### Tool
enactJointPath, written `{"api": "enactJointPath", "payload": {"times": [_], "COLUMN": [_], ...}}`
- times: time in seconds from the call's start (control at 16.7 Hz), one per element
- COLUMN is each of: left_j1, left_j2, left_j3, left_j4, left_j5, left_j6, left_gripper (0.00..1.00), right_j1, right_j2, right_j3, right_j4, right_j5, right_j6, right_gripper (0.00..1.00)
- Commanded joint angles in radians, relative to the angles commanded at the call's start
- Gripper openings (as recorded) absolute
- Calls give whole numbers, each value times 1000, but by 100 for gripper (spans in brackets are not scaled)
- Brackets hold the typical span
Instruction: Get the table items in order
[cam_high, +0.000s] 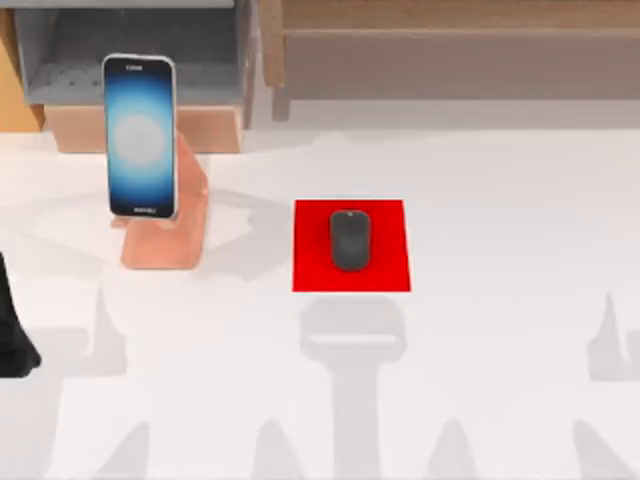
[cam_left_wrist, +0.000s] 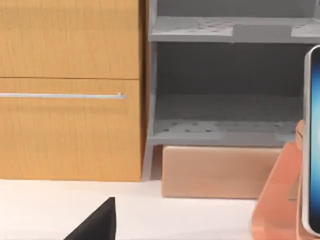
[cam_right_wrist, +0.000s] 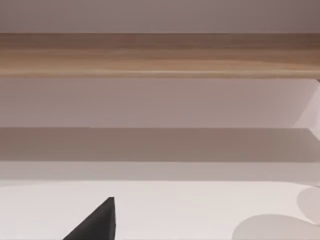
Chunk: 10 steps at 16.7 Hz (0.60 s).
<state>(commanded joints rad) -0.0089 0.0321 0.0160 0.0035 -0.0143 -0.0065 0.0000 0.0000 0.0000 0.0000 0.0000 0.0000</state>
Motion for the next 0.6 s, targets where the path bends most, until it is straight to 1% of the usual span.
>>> {"api": "enactJointPath", "payload": {"times": [0.12, 0.42, 0.6], "left_j1": [9, 9, 9], "left_j2": [-31, -32, -32], "left_j3": [-16, -16, -16], "left_j4": [-3, -4, -4], "left_j5": [14, 14, 14], "left_j6": [6, 6, 6], "left_gripper": [100, 100, 100], "right_j1": [0, 0, -21], "right_j2": [0, 0, 58], "right_j3": [0, 0, 12], "right_j4": [0, 0, 40], "right_j5": [0, 0, -16], "right_j6": [0, 0, -1], "right_gripper": [100, 100, 100]}}
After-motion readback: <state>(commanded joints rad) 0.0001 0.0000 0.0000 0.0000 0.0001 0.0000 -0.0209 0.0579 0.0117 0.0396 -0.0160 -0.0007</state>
